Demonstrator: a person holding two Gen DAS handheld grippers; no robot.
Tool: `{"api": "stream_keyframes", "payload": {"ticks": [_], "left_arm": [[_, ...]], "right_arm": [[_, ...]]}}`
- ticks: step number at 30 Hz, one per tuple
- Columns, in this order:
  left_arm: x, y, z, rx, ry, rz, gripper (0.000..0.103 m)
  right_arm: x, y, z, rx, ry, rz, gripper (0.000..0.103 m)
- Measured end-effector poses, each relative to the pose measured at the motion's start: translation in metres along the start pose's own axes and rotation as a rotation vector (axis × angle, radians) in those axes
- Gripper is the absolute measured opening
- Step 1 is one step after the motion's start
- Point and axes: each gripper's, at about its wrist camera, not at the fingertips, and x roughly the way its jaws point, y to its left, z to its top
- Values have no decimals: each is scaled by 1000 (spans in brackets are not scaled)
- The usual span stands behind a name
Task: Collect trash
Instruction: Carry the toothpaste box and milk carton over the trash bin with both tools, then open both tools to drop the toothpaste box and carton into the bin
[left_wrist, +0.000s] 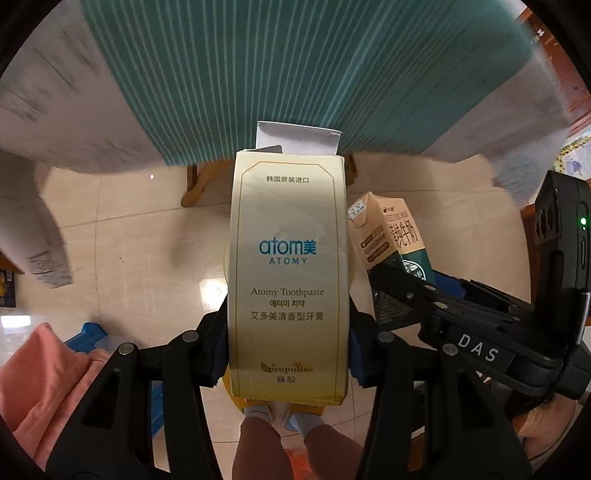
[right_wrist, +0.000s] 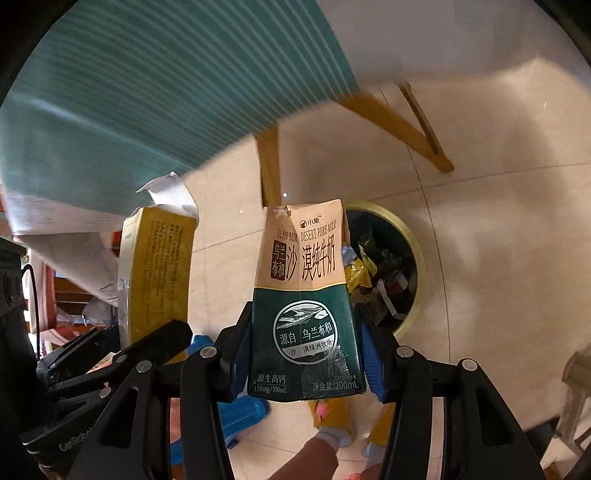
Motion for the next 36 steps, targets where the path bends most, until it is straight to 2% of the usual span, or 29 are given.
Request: {"api": "stream_keyframes", "payload": {"ticks": [7,12,15,19,21,23,29,36], "left_arm": [[75,11,0,-1,28,29,47],[110,16,2,-20,57,29,47],[126,16,5,-33,77,28,48],[135,22,11,-58,94,40,57],[136,35,14,-65,95,54,73],[135,42,17,-69,84,62,80],[129,49,16,-67,55,83,80],[100,41,12,-61,11,95,80]], "right_arm": [[57,-20,5,37,25,11,51],[83,-20,7,53,47,27,52],[95,-25,9,66,46,18,60],[101,-33,7,92,30,-5,65],[103,-37,6,91,20,-10,67],[101,-37,5,82,13,-23,68],[91,-33,1,83,-6,-33,68],[66,-25,0,74,-29,-40,68]]}}
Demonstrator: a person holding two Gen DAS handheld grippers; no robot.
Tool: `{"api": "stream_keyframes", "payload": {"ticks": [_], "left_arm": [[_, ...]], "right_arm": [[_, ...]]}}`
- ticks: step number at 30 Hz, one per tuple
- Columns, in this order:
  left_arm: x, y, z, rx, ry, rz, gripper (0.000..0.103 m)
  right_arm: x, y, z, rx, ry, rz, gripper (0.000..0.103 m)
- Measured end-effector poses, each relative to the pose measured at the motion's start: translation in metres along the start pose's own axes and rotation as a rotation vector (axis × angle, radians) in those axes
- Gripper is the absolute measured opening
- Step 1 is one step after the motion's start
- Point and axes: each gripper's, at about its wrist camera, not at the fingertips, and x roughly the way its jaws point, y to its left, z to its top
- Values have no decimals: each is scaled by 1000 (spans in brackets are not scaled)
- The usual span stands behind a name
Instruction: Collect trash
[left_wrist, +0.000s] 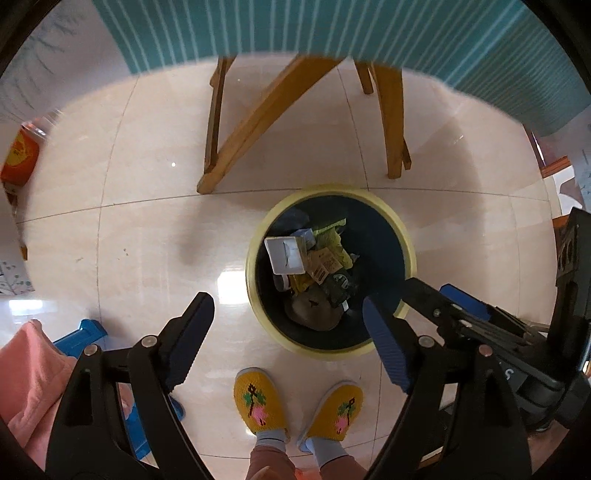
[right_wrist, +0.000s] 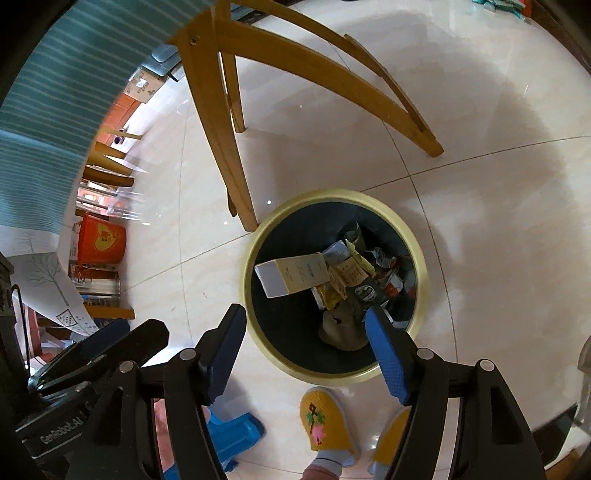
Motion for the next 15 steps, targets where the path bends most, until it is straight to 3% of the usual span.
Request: {"api": "stream_keyframes", "payload": {"ticks": [15], "left_arm": [[-96,5,13,-78,-59,41,80]], "right_arm": [[-99,43,9,-76,-67,-21,70]]}}
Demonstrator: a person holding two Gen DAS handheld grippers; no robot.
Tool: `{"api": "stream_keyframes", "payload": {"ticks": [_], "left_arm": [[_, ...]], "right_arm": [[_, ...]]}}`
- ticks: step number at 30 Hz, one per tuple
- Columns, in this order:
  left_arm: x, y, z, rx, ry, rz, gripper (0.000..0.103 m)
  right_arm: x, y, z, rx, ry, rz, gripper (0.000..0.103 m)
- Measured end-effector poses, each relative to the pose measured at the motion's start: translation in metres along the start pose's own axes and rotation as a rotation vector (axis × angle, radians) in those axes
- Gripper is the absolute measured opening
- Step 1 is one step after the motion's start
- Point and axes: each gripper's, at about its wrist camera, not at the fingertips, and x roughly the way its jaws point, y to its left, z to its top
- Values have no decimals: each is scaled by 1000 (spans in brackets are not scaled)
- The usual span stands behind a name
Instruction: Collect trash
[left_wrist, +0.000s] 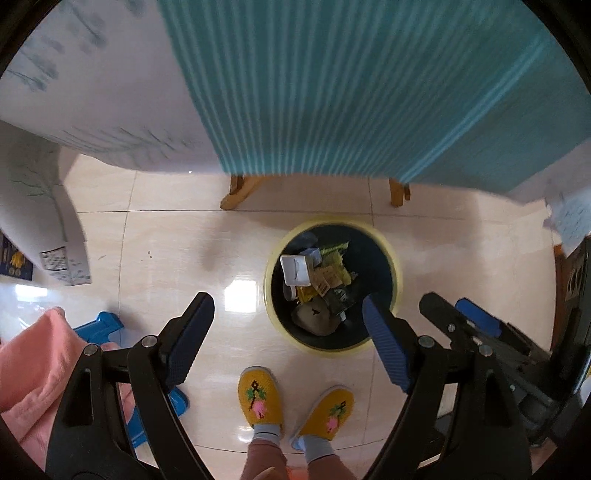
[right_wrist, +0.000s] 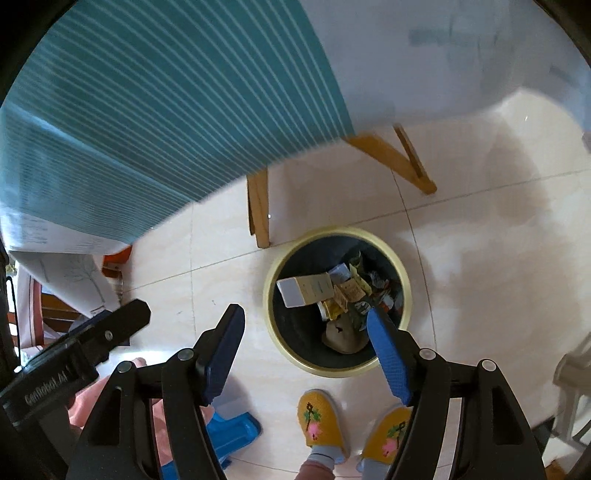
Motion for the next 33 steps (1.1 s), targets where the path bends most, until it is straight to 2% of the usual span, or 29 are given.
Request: {"api": "stream_keyframes", "payload": {"ticks": [9,22,24,26,33], "left_arm": [[-91,-3,17,-11,-105,19,80],[-215,-17,31,-23,-187,7,80],[-234,-20,34,-23,-199,6,80],[-253,-24,35,-16,-214,17,80],[-310,-36,36,4,-269,39,80]], "right_arm": [[-90,35,18,-70,-91,16,70],[-223,81,47,-150,-209,37,71],[-242,86,51,-160,-221,40,71],[-259,90,52,-167,-232,40,78],[-319,107,59,-191,-290,32,78]]}}
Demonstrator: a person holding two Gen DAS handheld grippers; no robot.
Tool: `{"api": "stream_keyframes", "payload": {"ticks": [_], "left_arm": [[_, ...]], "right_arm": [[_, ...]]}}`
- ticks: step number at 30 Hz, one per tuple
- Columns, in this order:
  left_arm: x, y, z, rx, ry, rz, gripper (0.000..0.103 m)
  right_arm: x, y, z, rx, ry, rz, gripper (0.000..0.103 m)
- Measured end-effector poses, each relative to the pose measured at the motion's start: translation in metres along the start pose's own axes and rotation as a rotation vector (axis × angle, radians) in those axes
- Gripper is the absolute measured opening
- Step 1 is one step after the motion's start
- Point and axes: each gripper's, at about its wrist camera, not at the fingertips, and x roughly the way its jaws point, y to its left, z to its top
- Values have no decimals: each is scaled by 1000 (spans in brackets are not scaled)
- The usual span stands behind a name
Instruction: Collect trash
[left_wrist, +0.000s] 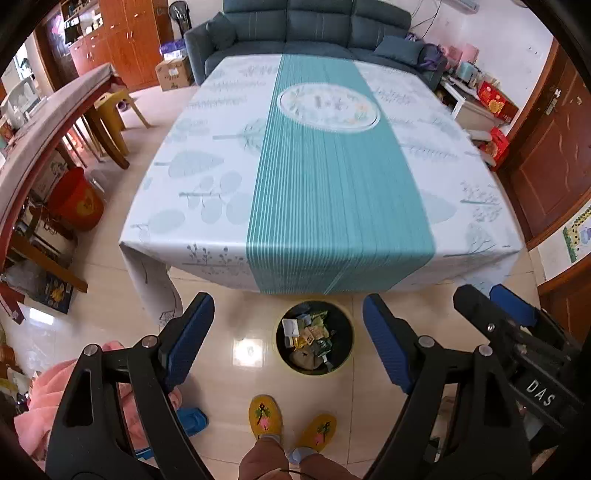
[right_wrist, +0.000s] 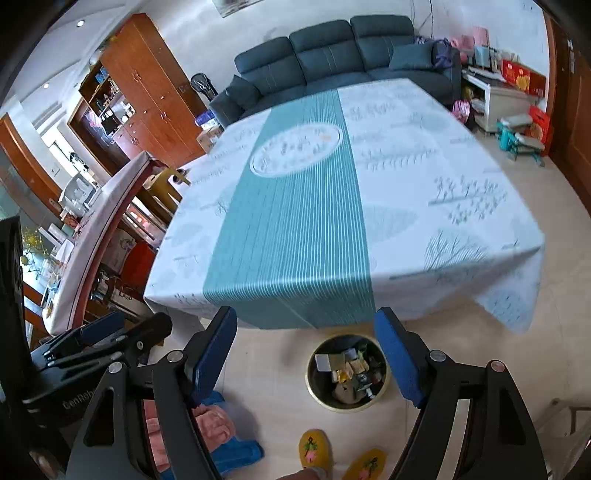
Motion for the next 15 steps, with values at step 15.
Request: {"api": "stream_keyframes", "payload": {"ticks": [15], "left_arm": [[-57,-17,30,-4,-106,14,80]], "right_arm": [[-44,15,12,-33,-61,-12,79]]}}
